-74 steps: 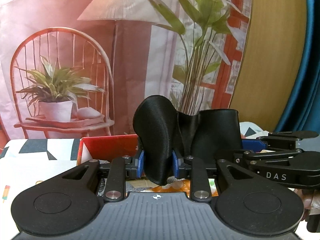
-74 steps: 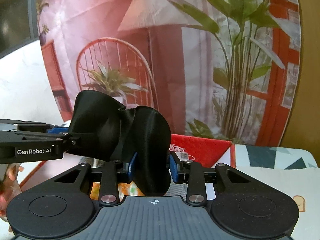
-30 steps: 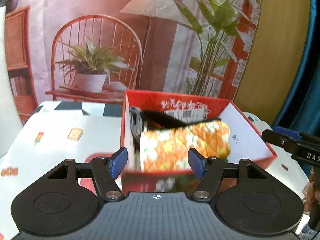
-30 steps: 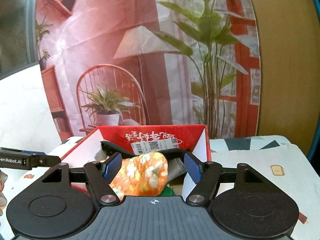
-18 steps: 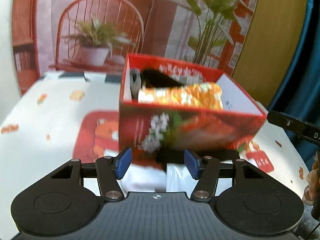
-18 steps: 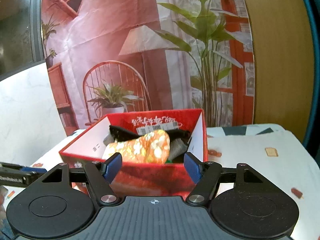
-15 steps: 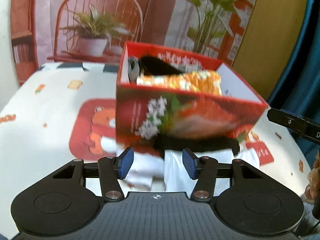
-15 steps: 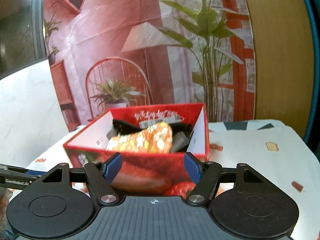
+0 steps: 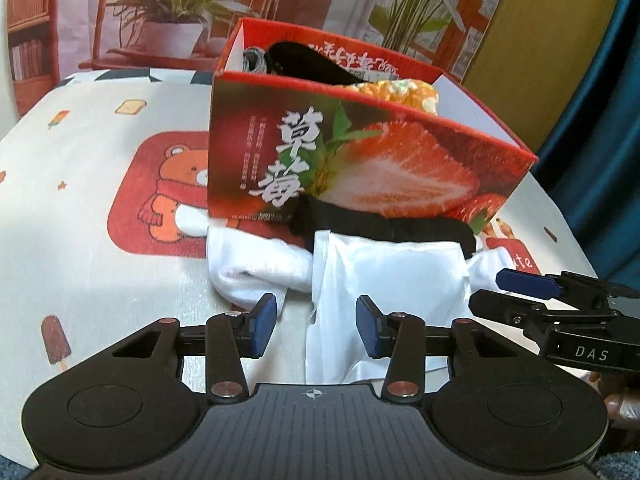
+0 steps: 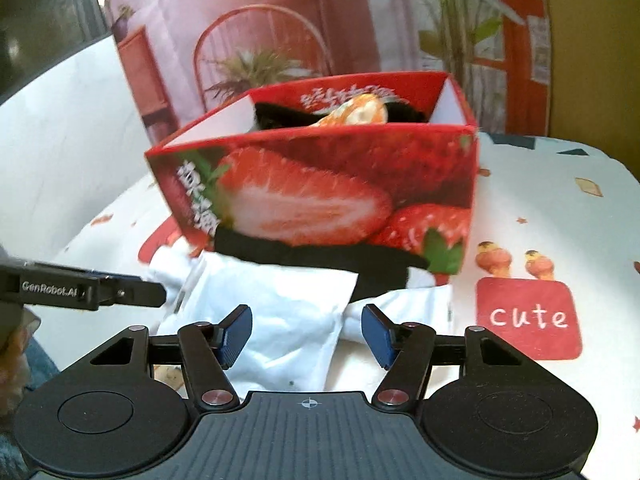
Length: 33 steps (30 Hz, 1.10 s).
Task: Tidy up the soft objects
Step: 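Move both tools down to the white pouch holding a green cord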
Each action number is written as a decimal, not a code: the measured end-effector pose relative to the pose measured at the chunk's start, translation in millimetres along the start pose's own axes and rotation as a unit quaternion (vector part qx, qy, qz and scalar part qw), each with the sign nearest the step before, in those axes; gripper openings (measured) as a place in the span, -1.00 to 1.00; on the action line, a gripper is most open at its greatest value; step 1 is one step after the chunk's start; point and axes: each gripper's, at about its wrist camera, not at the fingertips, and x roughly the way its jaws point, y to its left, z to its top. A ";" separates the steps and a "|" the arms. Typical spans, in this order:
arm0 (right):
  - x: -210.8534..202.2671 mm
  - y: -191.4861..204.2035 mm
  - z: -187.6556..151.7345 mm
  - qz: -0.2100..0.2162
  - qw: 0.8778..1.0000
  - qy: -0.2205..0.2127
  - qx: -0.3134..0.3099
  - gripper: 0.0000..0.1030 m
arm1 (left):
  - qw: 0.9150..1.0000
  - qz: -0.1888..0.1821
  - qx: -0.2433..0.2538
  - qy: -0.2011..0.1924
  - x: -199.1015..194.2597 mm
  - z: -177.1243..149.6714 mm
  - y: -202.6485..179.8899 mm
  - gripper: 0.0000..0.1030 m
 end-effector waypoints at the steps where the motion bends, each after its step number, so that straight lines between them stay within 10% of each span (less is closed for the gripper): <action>1: 1.8 2.4 -1.1 0.003 1.000 0.002 -0.003 0.12 | 1.000 -0.001 -0.001 0.003 1.1 -1.3 0.4 -0.14; 33: 22.3 2.1 -27.1 0.003 0.998 0.058 -0.012 -0.01 | 0.999 -0.036 0.012 0.036 19.0 -25.6 -2.7 -0.16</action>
